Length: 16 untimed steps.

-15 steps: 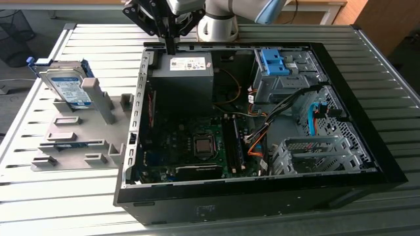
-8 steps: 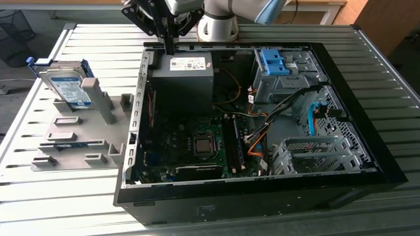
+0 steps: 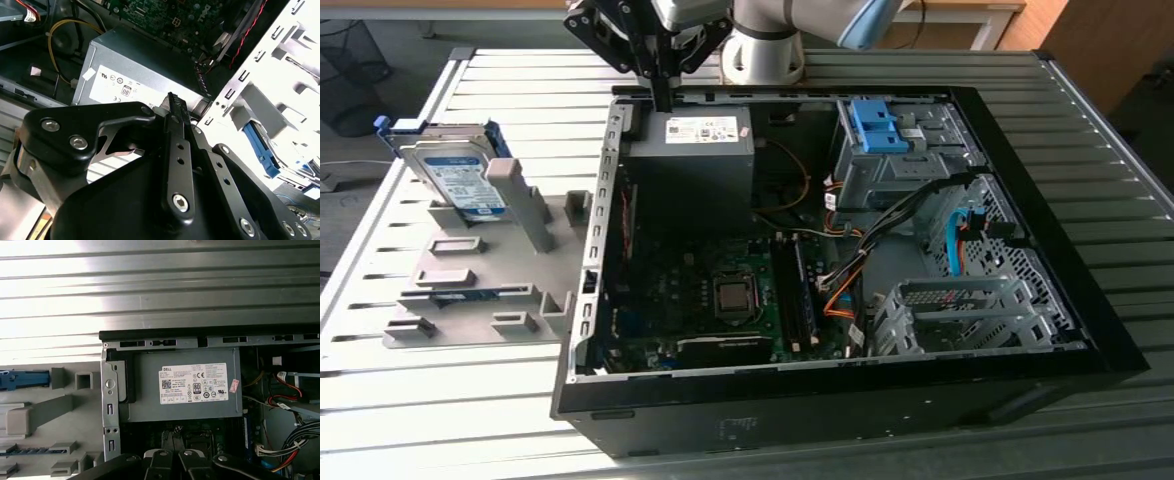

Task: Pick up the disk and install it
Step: 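Reach for the disk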

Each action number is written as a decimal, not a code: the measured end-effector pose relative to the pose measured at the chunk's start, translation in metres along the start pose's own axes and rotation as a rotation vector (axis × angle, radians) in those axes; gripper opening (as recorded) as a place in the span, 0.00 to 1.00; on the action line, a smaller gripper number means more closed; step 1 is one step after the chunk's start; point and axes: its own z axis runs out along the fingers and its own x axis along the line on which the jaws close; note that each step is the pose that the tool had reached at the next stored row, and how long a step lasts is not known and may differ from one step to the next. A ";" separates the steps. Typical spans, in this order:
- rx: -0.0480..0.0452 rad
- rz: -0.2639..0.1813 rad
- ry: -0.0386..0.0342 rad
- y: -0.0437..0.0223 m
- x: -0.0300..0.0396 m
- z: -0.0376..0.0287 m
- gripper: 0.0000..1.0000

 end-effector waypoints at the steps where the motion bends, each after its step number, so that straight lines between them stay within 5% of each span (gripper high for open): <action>1: 0.0000 0.000 0.0000 0.0000 0.0002 0.0000 0.11; 16: 0.0000 0.000 0.0001 -0.0003 0.0044 0.0002 0.11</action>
